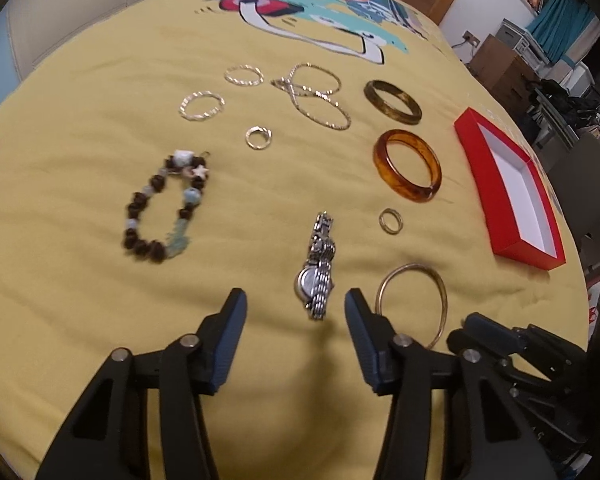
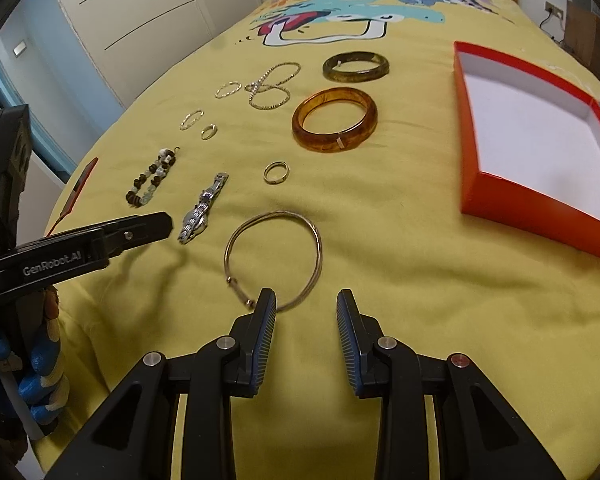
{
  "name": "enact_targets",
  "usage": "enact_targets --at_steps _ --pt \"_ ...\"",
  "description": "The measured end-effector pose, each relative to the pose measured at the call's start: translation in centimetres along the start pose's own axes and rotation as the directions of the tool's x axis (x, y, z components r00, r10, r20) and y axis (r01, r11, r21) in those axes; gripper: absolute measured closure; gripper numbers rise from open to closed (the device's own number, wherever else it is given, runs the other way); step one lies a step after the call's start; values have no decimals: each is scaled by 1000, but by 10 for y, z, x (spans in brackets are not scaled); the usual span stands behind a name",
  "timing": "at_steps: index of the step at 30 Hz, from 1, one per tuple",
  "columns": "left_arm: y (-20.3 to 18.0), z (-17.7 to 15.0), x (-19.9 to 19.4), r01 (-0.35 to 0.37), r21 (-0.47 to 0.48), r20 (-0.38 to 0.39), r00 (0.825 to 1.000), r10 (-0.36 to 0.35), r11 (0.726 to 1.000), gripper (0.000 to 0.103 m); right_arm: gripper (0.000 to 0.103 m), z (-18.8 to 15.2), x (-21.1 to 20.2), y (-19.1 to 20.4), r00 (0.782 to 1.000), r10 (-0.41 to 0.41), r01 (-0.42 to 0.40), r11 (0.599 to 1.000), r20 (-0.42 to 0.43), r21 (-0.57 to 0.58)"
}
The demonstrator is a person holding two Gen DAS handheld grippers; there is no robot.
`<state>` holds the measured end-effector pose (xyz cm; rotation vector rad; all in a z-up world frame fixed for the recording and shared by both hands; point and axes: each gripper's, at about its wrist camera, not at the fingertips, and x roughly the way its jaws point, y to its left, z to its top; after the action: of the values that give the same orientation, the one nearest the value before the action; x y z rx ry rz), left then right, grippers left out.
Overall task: Organize jewelry
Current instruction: 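Grasp the silver watch with the left tool while the right tool grasps the silver bangle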
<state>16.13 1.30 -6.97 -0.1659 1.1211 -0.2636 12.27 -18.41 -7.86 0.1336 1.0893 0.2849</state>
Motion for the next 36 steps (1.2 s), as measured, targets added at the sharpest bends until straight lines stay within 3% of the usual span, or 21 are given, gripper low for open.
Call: enact_targets --at_steps 8,15,17,19,22,28,31,36 --pt "1 7 27 8 8 -52 999 -7 1000 60 72 10 23 -4 1000 0 -1 1000 -26 -11" --pt "-10 6 37 -70 95 -43 996 74 993 70 72 18 39 -1 999 -16 15 999 -35 -43" --pt "-11 6 37 -88 109 -34 995 93 990 81 84 20 41 1 999 -37 34 997 -35 -66" --pt "-11 5 35 -97 116 -28 995 101 988 82 94 20 42 2 998 -46 43 995 -38 -90" --pt "-14 3 30 -111 122 -16 993 114 986 82 98 19 37 1 999 -39 37 996 -32 -81" --pt "-16 -7 10 -113 104 13 994 112 988 83 99 12 9 1 999 -42 45 995 26 -85" --pt "-19 -11 0 -114 96 23 993 112 989 94 99 9 -7 2 997 -51 56 994 60 -88" --pt "-29 -15 -15 -124 106 50 992 119 987 94 98 5 -33 7 991 -68 79 992 112 -94"
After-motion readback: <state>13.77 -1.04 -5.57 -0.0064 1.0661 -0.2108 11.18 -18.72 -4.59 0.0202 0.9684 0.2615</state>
